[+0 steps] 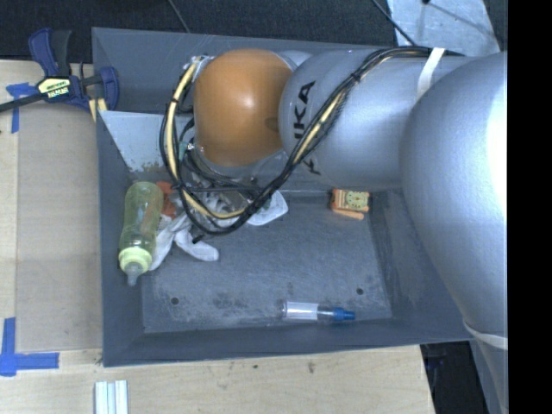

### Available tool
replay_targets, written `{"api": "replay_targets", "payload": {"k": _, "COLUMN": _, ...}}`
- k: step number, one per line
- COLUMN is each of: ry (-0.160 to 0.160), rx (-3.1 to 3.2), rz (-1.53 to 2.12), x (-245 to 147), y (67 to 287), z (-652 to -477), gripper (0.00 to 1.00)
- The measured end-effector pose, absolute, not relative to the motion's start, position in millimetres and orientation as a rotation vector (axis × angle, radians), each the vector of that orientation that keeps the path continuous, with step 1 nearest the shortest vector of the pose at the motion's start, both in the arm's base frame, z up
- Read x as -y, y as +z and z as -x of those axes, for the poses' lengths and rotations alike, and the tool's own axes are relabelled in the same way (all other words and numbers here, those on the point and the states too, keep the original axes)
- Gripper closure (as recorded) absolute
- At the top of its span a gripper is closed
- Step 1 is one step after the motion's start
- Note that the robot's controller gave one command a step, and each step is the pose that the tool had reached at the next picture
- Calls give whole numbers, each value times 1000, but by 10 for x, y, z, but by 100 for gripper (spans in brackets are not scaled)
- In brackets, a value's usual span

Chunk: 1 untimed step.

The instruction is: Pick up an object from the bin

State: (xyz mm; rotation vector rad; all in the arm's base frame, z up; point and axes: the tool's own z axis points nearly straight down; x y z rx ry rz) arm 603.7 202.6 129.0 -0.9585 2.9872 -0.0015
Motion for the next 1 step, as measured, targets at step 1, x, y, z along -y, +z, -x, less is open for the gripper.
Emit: {"api": "replay_targets", "payload": {"k": 1, "ry": -2, "rx": -2988, "rz": 958, "x": -2022, "y": 1394, "z": -6035, "gripper": 100}}
